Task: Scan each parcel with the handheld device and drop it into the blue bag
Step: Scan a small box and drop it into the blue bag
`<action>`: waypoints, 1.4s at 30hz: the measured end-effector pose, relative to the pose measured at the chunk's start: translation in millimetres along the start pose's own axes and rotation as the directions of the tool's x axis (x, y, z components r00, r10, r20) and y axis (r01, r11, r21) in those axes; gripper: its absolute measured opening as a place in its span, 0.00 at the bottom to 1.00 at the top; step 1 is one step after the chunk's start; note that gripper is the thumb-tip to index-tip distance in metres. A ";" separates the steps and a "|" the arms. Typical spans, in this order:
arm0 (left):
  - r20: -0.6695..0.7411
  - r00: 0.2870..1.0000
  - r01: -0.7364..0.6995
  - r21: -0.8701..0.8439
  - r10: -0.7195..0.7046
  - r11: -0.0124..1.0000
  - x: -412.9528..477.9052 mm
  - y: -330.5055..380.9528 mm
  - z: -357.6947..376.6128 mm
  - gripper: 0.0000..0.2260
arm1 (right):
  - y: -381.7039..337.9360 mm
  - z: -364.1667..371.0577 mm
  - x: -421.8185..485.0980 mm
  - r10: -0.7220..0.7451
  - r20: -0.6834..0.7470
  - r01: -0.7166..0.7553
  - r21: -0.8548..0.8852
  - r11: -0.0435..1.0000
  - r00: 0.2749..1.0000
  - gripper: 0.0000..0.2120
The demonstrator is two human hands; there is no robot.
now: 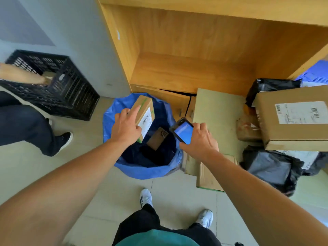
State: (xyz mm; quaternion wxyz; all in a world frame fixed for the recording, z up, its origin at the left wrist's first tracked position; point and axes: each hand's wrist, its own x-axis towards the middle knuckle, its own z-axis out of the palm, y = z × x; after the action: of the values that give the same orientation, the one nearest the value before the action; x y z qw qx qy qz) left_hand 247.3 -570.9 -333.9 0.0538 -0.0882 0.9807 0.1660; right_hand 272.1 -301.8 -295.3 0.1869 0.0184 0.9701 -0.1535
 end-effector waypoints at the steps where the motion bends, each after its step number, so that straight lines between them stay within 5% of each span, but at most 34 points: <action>1: 0.002 1.000 0.007 -0.003 -0.007 1.000 3.5 -17.5 0.5 0.37 | -14.3 7.4 6.9 -0.006 0.011 0.006 -0.020 1.000 1.000 0.36; 10: 0.030 0.992 0.127 -0.031 -0.126 0.991 33.6 -112.7 53.0 0.32 | -77.0 69.9 83.1 -0.073 0.054 0.077 -0.079 0.994 0.996 0.38; 19: 0.132 0.973 0.204 -0.129 -0.187 0.970 75.6 -109.9 164.0 0.32 | -62.8 132.8 180.1 -0.207 0.017 0.207 -0.118 0.971 0.978 0.42; 27: 0.017 0.981 0.194 -0.202 -0.194 0.960 142.7 -119.6 255.1 0.31 | -50.7 184.3 249.2 -0.315 -0.070 0.304 -0.133 0.943 0.947 0.44; 33: -0.025 0.995 0.094 -0.150 -0.099 0.984 184.5 -137.0 291.6 0.32 | -52.3 193.7 266.9 -0.386 -0.113 0.364 -0.172 0.915 0.916 0.44; 39: 0.158 0.982 -0.091 -0.094 0.105 0.991 208.6 -145.5 322.9 0.40 | -54.1 185.3 277.0 -0.390 -0.129 0.373 -0.137 0.918 0.912 0.45; 42: 0.112 0.990 -0.080 -0.100 0.091 0.992 213.8 -152.6 314.9 0.37 | -54.8 179.9 281.9 -0.399 -0.137 0.379 -0.148 0.913 0.907 0.45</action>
State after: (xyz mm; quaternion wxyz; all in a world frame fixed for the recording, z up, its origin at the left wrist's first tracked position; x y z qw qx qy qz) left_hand 91.3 -640.3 -706.7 0.0993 -0.0387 0.9697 0.2197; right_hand 69.1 -414.9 -542.0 0.0726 -0.1740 0.9737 -0.1281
